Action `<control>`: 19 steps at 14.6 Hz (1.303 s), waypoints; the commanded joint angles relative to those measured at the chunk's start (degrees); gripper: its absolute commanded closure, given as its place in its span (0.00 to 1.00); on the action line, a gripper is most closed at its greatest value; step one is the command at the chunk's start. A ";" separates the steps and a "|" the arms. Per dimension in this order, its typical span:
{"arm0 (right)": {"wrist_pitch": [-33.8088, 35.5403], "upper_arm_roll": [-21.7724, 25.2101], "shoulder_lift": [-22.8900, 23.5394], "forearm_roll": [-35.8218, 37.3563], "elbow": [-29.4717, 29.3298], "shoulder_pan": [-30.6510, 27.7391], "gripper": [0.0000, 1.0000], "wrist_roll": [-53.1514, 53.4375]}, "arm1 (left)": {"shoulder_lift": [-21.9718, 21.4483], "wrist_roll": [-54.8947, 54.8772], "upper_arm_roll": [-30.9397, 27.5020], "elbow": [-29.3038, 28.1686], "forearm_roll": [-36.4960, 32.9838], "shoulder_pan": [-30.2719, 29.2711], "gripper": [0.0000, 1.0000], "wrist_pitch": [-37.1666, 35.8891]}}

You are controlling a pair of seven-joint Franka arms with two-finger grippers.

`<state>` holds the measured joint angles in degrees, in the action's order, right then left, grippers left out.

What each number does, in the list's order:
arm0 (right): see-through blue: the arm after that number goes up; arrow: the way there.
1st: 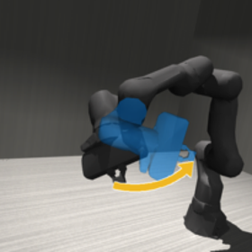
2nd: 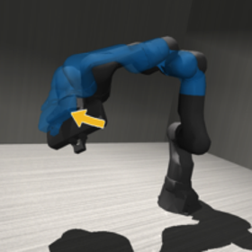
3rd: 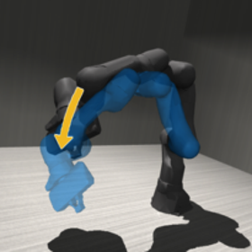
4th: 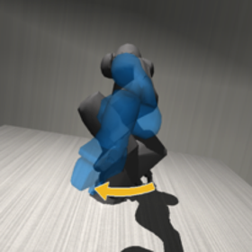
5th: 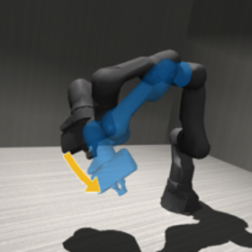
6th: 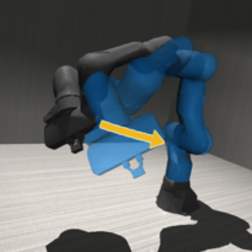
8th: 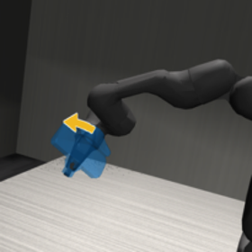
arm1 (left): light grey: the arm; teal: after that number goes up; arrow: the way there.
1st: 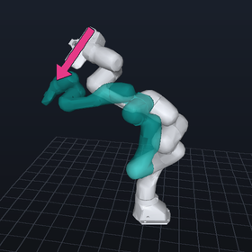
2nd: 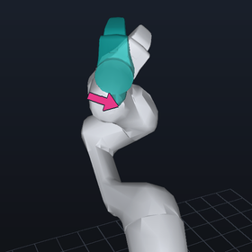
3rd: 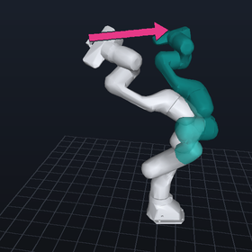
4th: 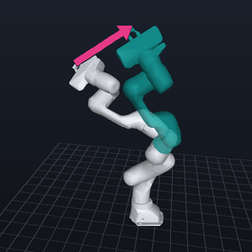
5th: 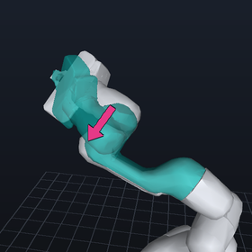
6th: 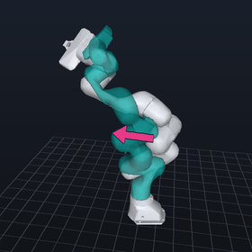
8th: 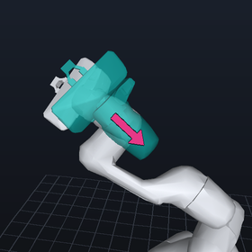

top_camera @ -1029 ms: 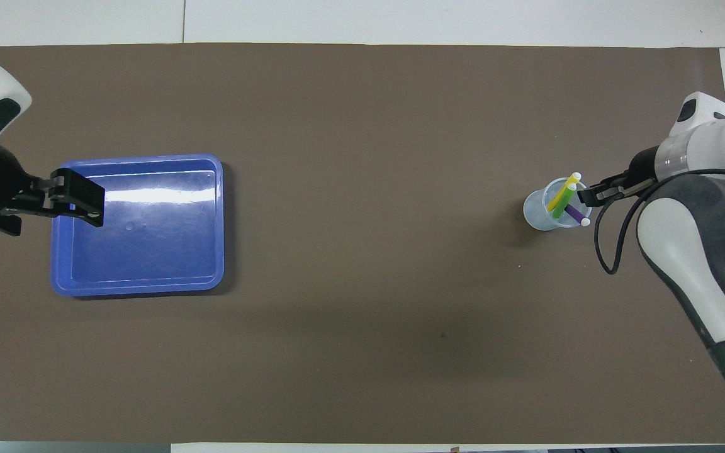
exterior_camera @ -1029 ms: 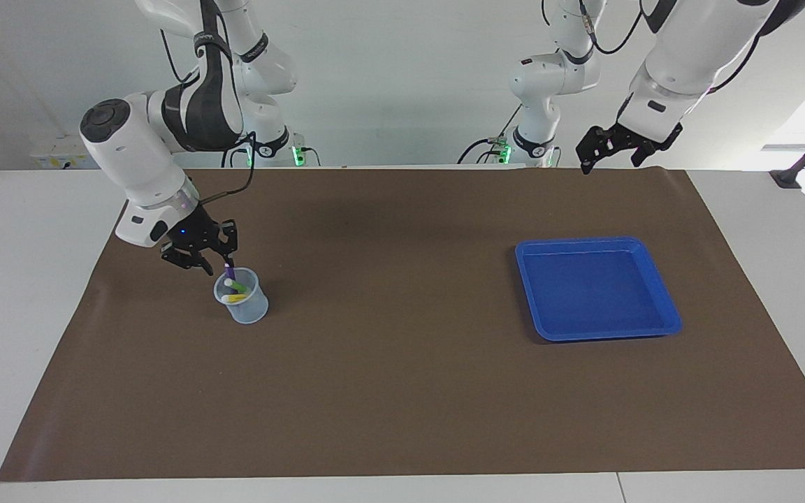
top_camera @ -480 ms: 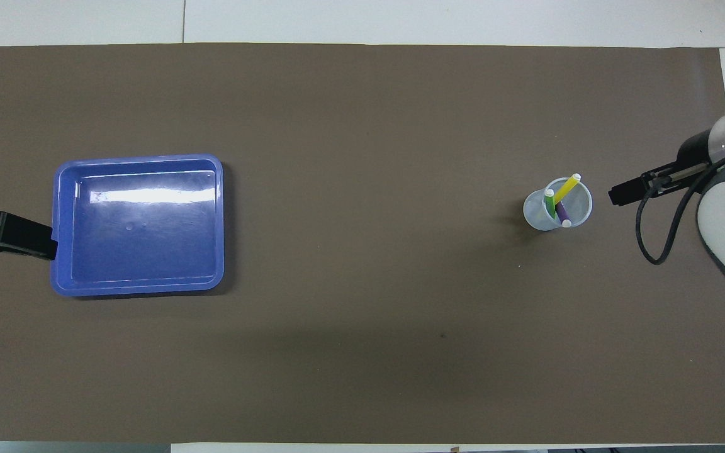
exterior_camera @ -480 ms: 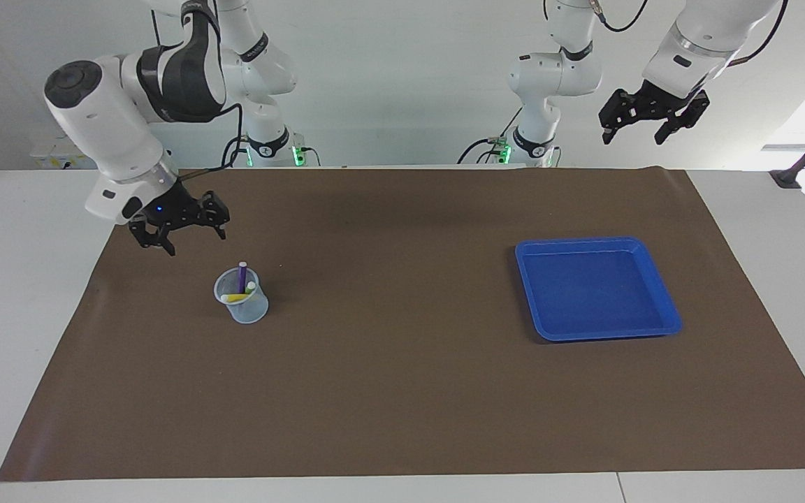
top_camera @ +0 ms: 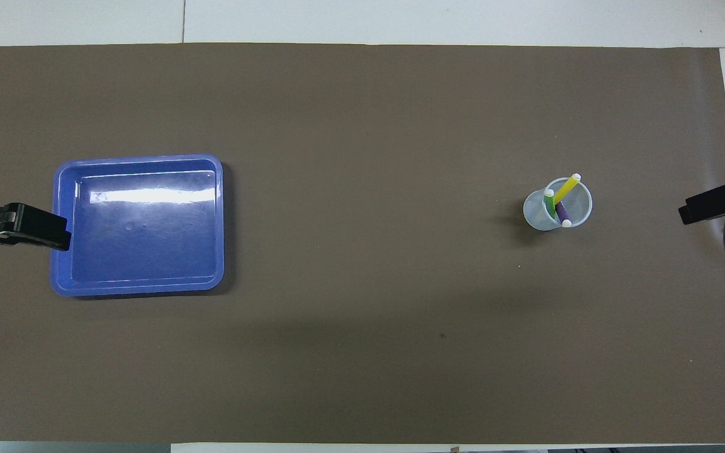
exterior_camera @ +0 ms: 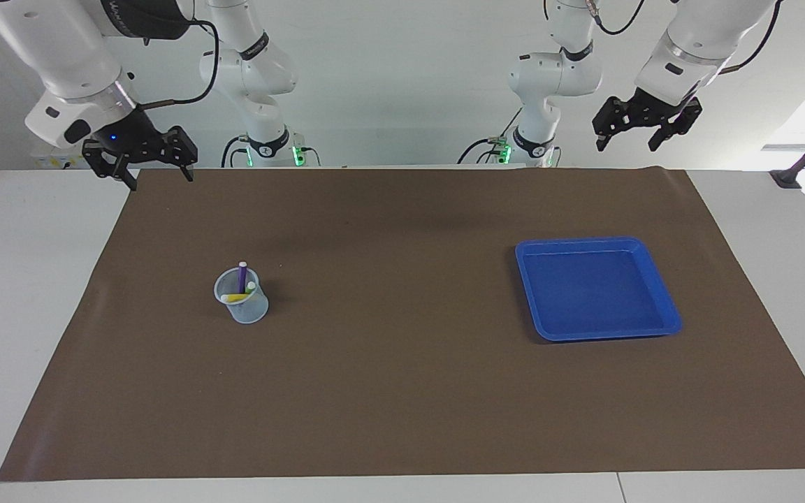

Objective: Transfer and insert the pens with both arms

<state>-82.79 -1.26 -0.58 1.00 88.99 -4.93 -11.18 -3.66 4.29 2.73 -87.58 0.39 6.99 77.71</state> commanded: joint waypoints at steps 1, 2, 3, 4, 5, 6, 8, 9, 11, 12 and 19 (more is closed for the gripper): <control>-0.78 0.99 -0.82 1.64 1.70 0.62 0.00 5.64 | 2.07 -1.12 -1.06 -1.63 0.58 0.57 0.00 5.15; -2.01 1.95 -1.35 1.64 2.50 1.93 0.00 5.73 | 1.91 -2.44 -1.15 -2.85 0.58 0.31 0.00 6.74; -2.54 5.97 -1.35 0.77 2.85 4.29 0.00 5.74 | 1.56 -2.71 -1.23 -3.91 0.58 0.22 0.00 7.71; -2.64 9.23 -0.92 -0.02 2.42 5.97 0.00 5.74 | 1.03 -2.71 -1.23 -4.79 0.58 0.13 0.00 8.07; -2.12 9.87 -0.56 -0.81 1.72 6.07 0.00 5.65 | 0.85 -2.71 -1.23 -4.88 0.58 0.04 0.00 7.90; -2.20 9.96 -0.56 -0.91 1.19 5.90 0.00 5.65 | 0.85 -2.71 -1.23 -4.88 0.58 0.04 0.00 7.64; -2.64 10.05 -0.65 -0.91 1.71 5.99 0.00 5.82 | 0.94 -2.71 -1.23 -4.62 0.58 0.04 0.00 7.54; -2.20 9.96 -0.56 -0.82 0.93 5.99 0.00 5.82 | 1.02 -2.71 -1.23 -4.45 0.66 0.04 0.00 7.46; -2.64 9.96 -0.65 -0.82 1.01 6.34 0.00 5.91 | 1.02 -2.63 -1.23 -4.27 0.58 0.04 0.00 7.37; -2.20 9.96 -0.65 -0.73 1.18 6.34 0.00 5.91 | 1.11 -2.62 -1.23 -4.27 0.58 0.13 0.00 7.28; -2.46 9.87 -1.17 -0.91 1.10 6.78 0.00 5.91 | 1.03 -2.54 -1.15 -4.18 0.58 -0.05 0.00 7.28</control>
<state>-84.63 8.43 -0.79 1.06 89.66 1.56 -6.06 -1.32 2.64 2.15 -90.49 0.39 6.94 84.43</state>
